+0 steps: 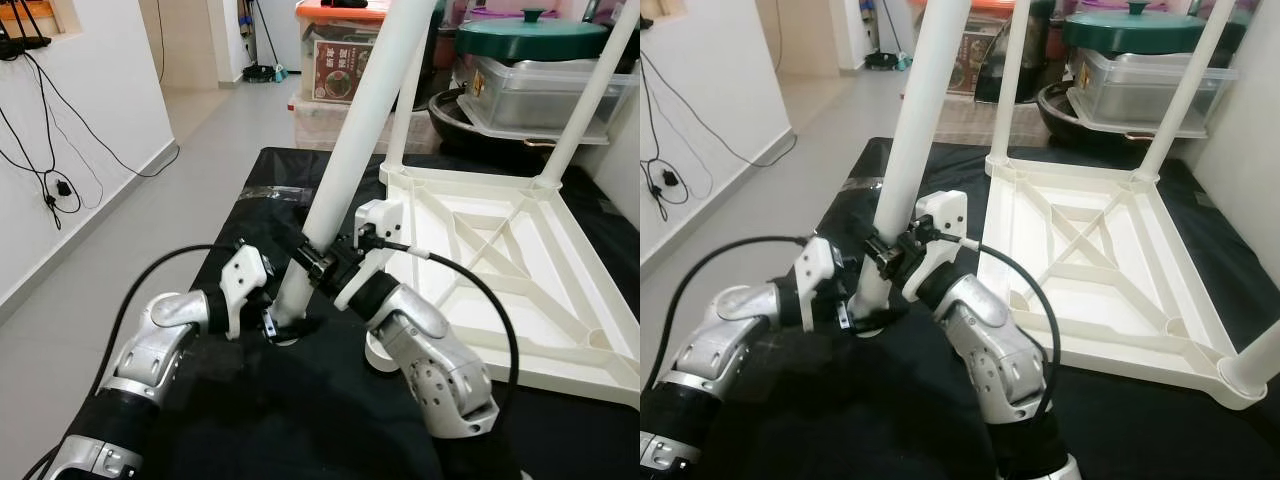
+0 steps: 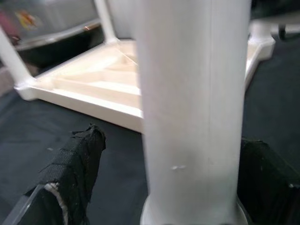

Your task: Building children table

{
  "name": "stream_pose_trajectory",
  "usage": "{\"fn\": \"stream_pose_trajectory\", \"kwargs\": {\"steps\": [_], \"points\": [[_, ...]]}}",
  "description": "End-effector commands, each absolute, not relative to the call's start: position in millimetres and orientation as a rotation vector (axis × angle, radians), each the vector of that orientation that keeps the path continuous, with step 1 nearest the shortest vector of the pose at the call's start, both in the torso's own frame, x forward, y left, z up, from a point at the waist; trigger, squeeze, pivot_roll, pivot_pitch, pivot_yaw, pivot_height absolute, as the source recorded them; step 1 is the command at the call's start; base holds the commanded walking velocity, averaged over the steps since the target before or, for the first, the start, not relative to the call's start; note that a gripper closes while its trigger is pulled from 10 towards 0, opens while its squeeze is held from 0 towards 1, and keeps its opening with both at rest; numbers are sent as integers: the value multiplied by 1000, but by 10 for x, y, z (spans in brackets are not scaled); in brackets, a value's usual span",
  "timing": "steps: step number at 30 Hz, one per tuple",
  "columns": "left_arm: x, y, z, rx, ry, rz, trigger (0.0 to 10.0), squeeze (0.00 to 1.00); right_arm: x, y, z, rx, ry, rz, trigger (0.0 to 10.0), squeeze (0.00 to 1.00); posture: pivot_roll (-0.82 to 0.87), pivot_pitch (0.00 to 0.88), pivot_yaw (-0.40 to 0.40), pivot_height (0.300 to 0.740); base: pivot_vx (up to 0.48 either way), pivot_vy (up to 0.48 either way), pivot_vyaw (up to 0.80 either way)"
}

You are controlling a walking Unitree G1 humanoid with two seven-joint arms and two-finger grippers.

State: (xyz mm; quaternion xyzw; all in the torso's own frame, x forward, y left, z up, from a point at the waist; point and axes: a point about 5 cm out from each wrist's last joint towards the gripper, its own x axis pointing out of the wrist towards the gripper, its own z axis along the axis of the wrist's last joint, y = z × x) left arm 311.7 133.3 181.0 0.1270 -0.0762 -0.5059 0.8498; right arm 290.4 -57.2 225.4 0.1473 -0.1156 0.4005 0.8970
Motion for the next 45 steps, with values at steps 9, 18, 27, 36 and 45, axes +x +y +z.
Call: {"fn": "stream_pose_trajectory", "kwargs": {"steps": [9, 18, 27, 36, 45], "points": [[2988, 1878, 1854, 238, -153, -775, 10000, 0, 3197, -1383, 2550, 109, -309, 715, 0, 0, 126, 0, -62, 740, 0, 0, 0], [2955, 2217, 1588, 306, -37, -458, 10000, 0, 3225, -1646, 2615, 5, -270, 749, 0, 0, 141, 0, -73, 740, 0, 0, 0], [2847, 2236, 1482, 309, 11, -424, 10000, 0, 3200, -1608, 2431, -24, -193, 822, 0, 0, 146, 0, -77, 740, 0, 0, 0], [2813, 2213, 1444, 301, 14, -408, 10000, 0, 3173, -1685, 2236, -103, -106, 837, 0, 0, 147, 0, -87, 740, 0, 0, 0], [2785, 2188, 1416, 288, 21, -405, 10000, 0, 3079, -1719, 2090, -144, -50, 865, 0, 0, 142, 0, -86, 740, 0, 0, 0]]}}
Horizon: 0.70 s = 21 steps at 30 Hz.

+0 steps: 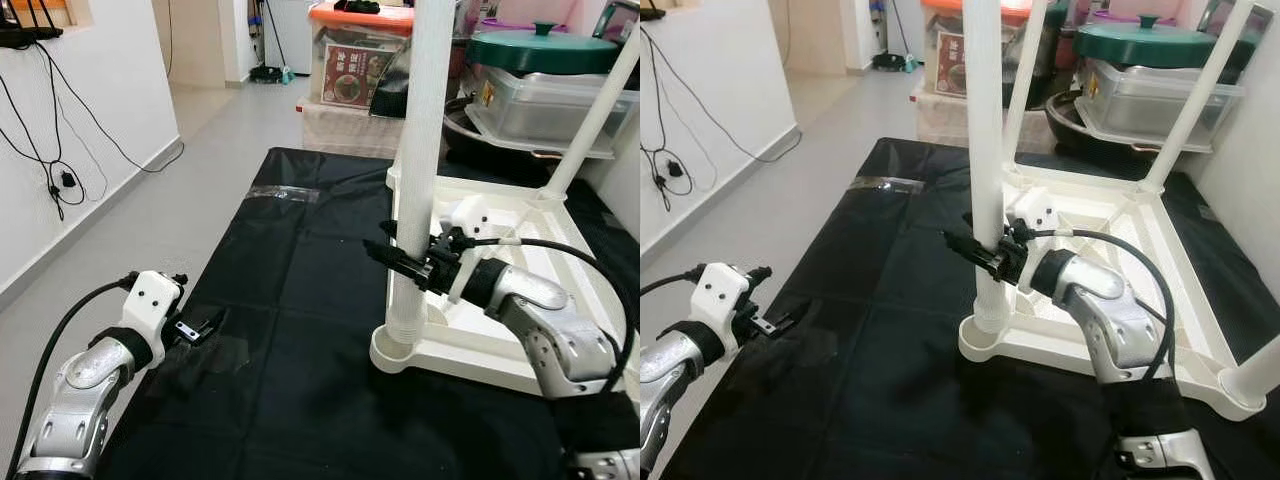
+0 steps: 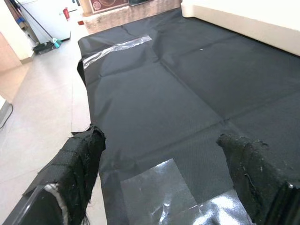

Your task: Building children table

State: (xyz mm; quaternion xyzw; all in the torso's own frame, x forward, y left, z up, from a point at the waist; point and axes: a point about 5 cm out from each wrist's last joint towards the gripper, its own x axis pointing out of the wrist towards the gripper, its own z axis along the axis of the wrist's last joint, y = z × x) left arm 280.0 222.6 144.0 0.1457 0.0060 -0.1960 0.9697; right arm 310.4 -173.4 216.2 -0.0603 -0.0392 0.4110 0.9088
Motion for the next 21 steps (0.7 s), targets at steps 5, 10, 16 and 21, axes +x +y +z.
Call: {"fn": "stream_pose_trajectory", "kwargs": {"steps": [5, 10, 16, 21], "points": [[2784, 2199, 1418, 284, 21, -399, 10000, 0, 3045, -1705, 2005, -158, -25, 884, 0, 0, 147, 0, -91, 740, 0, 0, 0], [2773, 2220, 1416, 277, 23, -387, 10000, 0, 2966, -1605, 1963, -146, -21, 929, 0, 0, 150, 0, -94, 740, 0, 0, 0], [2770, 2223, 1408, 274, 25, -383, 10000, 0, 2869, -1499, 1920, -142, -25, 966, 0, 0, 150, 0, -94, 740, 0, 0, 0], [2781, 2211, 1404, 267, 22, -382, 10000, 0, 2829, -1380, 1808, -134, -16, 982, 0, 0, 151, 0, -93, 740, 0, 0, 0]]}}
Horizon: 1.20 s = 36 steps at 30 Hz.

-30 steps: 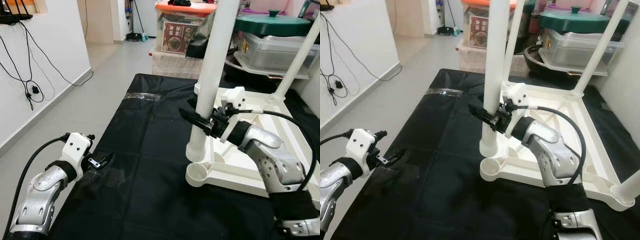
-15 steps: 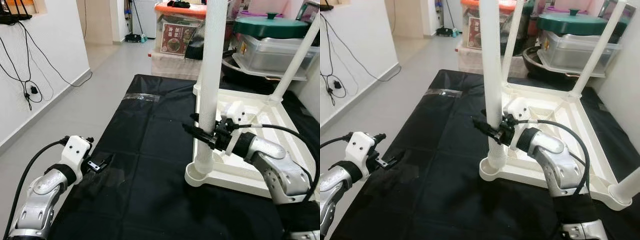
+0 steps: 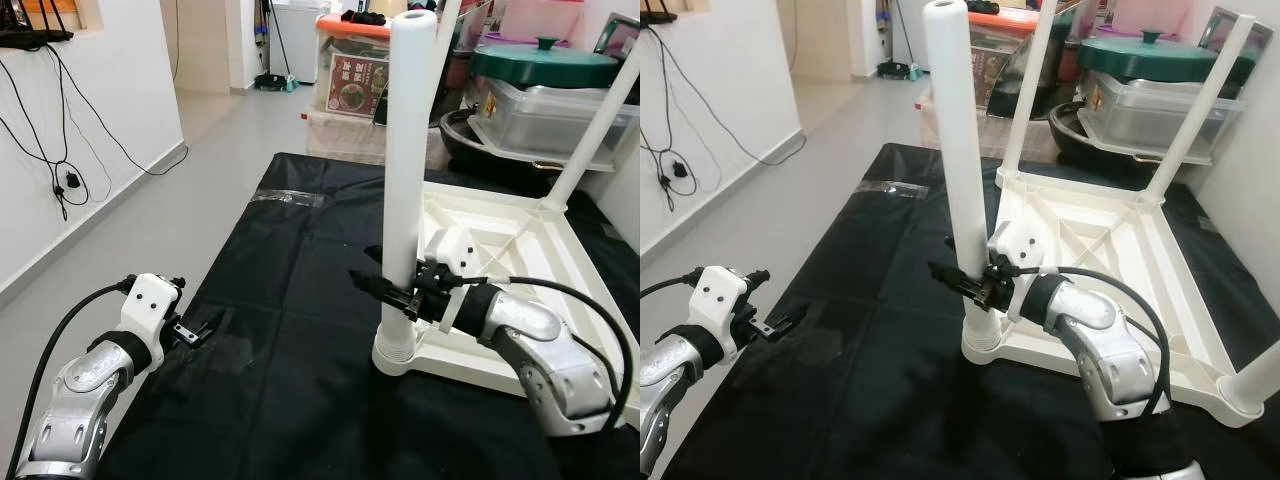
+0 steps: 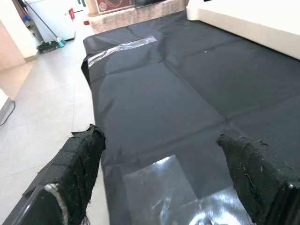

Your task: Building children table

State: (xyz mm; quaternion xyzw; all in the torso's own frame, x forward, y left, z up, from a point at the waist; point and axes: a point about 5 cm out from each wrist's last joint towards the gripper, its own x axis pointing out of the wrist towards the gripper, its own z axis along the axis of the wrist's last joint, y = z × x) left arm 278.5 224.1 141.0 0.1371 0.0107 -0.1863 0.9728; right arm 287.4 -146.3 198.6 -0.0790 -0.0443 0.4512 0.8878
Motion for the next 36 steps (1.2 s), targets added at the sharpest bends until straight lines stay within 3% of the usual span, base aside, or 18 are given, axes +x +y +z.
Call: {"fn": "stream_pose_trajectory", "kwargs": {"steps": [1, 14, 18, 21, 24, 28, 32, 36], "points": [[2781, 2211, 1404, 267, 22, -382, 10000, 0, 2829, -1380, 1808, -134, -16, 982, 0, 0, 151, 0, -93, 740, 0, 0, 0], [2751, 2266, 1380, 230, 30, -335, 10000, 0, 2908, -1415, 1718, -2, 29, 905, 0, 0, 160, 0, -109, 740, 0, 0, 0], [2744, 2272, 1366, 222, 34, -318, 10000, 0, 2900, -1386, 1697, 86, 28, 826, 0, 0, 157, 0, -114, 740, 0, 0, 0], [2752, 2277, 1366, 220, 34, -301, 10000, 0, 2869, -1389, 1624, 174, 28, 662, 0, 0, 153, 0, -107, 740, 0, 0, 0], [2752, 2277, 1366, 220, 34, -301, 10000, 0, 2869, -1389, 1624, 174, 28, 662, 0, 0, 153, 0, -107, 740, 0, 0, 0], [2782, 2297, 1360, 220, 38, -293, 10000, 0, 2698, -1397, 1549, 233, 13, 537, 0, 0, 130, 0, -85, 740, 0, 0, 0], [2801, 2287, 1356, 218, 40, -296, 10000, 0, 2638, -1388, 1524, 224, 17, 541, 0, 0, 124, 0, -78, 740, 0, 0, 0], [2845, 2257, 1355, 212, 37, -302, 10000, 0, 2582, -1346, 1532, 123, 19, 670, 0, 0, 118, 0, -78, 740, 0, 0, 0]]}}
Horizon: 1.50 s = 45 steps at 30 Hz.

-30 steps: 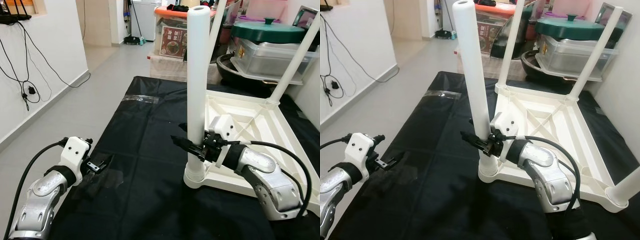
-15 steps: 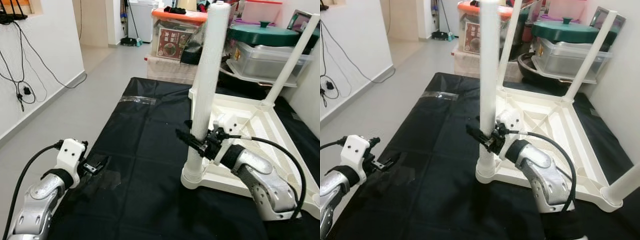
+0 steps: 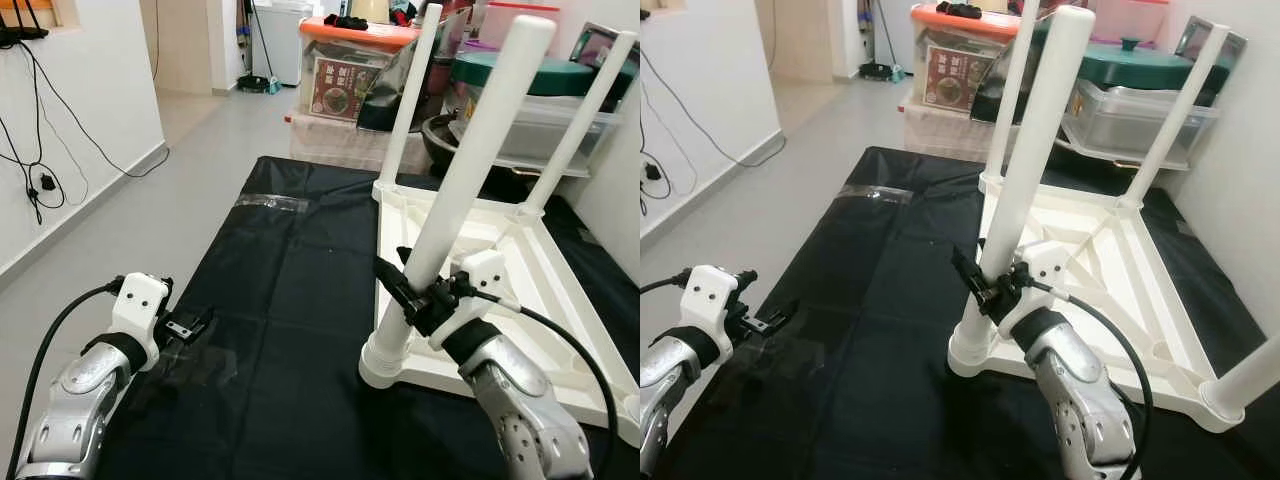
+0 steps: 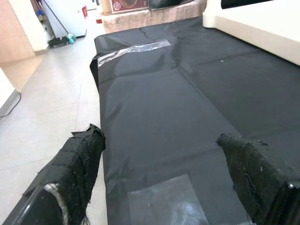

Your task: Building children table

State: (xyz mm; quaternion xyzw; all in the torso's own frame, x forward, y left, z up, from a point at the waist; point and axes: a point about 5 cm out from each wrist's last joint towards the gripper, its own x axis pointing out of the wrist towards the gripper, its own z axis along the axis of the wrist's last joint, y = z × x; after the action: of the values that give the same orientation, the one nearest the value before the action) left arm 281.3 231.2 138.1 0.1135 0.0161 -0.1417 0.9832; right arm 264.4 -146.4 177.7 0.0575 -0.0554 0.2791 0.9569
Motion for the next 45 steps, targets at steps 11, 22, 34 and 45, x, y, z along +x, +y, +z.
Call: {"fn": "stream_pose_trajectory", "kwargs": {"steps": [11, 22, 34, 45], "points": [[2815, 2291, 1337, 189, 44, -266, 10000, 0, 2600, -1321, 1614, 45, 37, 963, 0, 0, 151, 0, -113, 740, 0, 0, 0], [2810, 2324, 1310, 173, 59, -248, 10000, 0, 2662, -1404, 1559, 186, 49, 816, 0, 0, 143, 0, -106, 740, 0, 0, 0], [2857, 2327, 1309, 181, 68, -251, 10000, 0, 2575, -1630, 1382, 156, 86, 215, 0, 0, 110, 0, -71, 740, 0, 0, 0], [2881, 2353, 1313, 188, 75, -235, 10000, 0, 2546, -1770, 1343, 155, 199, -163, 0, 0, 117, 0, -67, 740, 0, 0, 0]]}}
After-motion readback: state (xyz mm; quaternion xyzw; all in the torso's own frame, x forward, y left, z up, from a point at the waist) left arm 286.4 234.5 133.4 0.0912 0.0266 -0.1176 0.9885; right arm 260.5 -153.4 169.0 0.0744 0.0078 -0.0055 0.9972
